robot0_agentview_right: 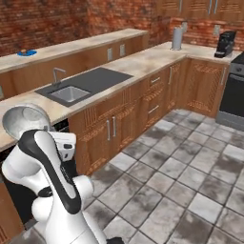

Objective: Take the smaller bowl and place it next to the appetizer plate on the dining counter , and place the larger bowl next to the plate with cooked food.

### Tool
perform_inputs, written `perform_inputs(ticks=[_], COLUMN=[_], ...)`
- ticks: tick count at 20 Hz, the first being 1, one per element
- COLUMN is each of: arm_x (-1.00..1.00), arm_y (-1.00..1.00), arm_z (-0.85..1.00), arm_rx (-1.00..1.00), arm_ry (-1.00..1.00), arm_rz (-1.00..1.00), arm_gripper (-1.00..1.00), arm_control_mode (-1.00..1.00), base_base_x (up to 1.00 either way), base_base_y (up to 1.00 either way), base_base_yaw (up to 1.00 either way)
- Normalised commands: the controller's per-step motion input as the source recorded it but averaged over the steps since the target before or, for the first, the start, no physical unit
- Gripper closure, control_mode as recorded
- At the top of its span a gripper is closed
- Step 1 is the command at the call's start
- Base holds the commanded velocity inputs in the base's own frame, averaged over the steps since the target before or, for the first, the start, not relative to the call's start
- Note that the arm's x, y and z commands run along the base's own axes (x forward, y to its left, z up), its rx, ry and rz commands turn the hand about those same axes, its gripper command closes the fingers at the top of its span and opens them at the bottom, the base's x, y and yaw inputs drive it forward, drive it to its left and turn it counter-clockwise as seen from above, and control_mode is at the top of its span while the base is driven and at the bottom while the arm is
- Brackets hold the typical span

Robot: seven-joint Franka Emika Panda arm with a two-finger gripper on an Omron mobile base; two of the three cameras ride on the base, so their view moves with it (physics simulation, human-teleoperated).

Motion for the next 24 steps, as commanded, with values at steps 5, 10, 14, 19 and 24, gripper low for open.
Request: perform_inputs(ticks=[5,10,14,19,24], arm_x=[0.00,0.00,0.00,0.00,0.00], arm_y=[0.00,0.00,0.00,0.00,0.00], arm_z=[0.00,0.00,0.00,0.00,0.00], arm_rx=[0.00,0.00,0.00,0.00,0.00], arm_ry=[0.00,0.00,0.00,0.00,0.00], arm_rz=[0.00,0.00,0.00,0.00,0.00], arm_gripper=[1.00,1.00,1.00,1.00,1.00], arm_control_mode=[1.00,1.00,1.00,1.00,1.00], base_base_x=[-0.99,-0.83,-0.74,-0.76,-0.43], base_base_y=[0.67,0.67,0.77,0.96,1.00], base_base_yaw=[0.17,0.18,0.20,0.22,0.21])
